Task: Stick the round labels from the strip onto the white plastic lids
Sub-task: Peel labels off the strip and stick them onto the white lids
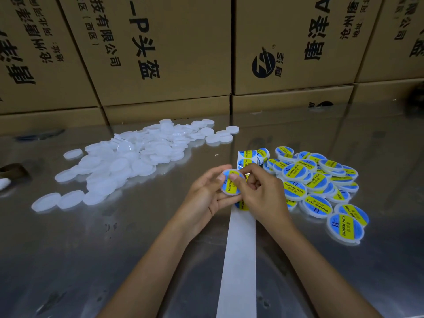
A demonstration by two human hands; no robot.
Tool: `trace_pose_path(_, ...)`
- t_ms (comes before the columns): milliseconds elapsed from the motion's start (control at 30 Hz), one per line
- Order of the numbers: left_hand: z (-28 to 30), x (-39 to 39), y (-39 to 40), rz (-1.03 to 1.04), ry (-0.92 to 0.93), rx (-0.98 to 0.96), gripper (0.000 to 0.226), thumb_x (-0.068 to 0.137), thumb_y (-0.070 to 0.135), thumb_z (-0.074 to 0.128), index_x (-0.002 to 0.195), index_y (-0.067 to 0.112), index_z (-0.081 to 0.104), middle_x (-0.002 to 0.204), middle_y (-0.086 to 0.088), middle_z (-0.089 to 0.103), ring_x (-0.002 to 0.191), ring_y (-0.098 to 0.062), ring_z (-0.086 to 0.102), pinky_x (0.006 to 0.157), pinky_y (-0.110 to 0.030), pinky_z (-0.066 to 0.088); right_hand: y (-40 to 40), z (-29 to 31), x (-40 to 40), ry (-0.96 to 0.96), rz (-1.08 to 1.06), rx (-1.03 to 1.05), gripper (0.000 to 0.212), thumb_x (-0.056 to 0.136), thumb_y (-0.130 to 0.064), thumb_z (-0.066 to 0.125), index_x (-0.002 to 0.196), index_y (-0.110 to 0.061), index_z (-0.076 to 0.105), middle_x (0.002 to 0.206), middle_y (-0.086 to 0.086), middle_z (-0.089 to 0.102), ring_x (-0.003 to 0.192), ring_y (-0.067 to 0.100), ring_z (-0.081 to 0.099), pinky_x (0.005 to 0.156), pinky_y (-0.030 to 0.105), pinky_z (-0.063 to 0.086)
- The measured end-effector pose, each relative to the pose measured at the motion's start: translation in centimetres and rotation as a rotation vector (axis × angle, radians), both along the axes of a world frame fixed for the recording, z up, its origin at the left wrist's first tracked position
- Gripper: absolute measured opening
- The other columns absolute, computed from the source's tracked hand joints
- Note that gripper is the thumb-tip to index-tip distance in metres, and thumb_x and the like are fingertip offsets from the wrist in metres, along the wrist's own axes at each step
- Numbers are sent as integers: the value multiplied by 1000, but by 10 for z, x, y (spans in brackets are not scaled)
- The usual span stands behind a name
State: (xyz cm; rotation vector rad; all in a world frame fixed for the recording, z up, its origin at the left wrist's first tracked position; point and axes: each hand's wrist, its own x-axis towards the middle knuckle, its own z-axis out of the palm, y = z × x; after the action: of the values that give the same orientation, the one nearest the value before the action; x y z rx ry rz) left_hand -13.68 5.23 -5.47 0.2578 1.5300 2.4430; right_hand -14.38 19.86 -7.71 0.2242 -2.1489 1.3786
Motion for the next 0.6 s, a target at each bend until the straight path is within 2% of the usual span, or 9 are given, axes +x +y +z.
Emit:
trace_pose_path(33,-1,1,0,-45,20,-9,28,104,2,44,126,9,60,114,-12,74,101,-27,73,77,-33,61,2,0,-1,-4,-7,-22,18,91,-31,69,78,-19,65,51,-4,39,48,8,38,49,17,29)
trace_pose_path(133,-2,2,1,-60,85,-125,35,99,-5,51,129,11,60,112,-12,75,102,-28,73,82,-33,60,5,-2,-4,-23,-22,-55,22,94,-25,65,74,-14,64,51,5,46,48,10,37,50,32,33)
trace_pose_path(233,-2,1,0,56,102,-208,32,93,-6,63,122,8,63,102,-18,76,91,-35,75,72,-33,62,4,-3,-3,-42,-18,-43,20,96,-22,61,79,-14,65,52,-3,53,49,9,45,51,26,35)
trace_pose_path(333,-2,1,-3,196,93,-235,30,87,-1,73,113,2,59,92,-22,76,79,-37,75,61,-33,61,1,-2,0,-64,71,-7,13,96,-21,60,89,-18,70,60,-1,58,52,9,50,51,22,39)
trace_pose_path(400,-4,0,-4,276,99,-239,28,86,4,76,105,-2,57,86,-22,75,72,-32,75,57,-34,60,-3,-1,3,-95,169,7,5,91,-27,67,94,-24,70,59,-1,52,52,10,45,53,28,39)
trace_pose_path(500,-5,-4,-6,381,114,-262,27,88,15,76,93,-4,57,72,-16,73,57,-22,69,51,-31,57,-6,-2,6,-114,237,24,16,83,-32,76,95,-26,66,54,-7,40,51,8,36,52,22,32)
trace_pose_path(600,-6,-5,-6,355,98,-249,25,93,20,70,93,-2,58,78,-17,73,65,-23,71,53,-33,59,-6,-1,5,-129,242,-45,15,84,-23,76,93,-21,64,49,-7,38,48,7,33,50,18,30)
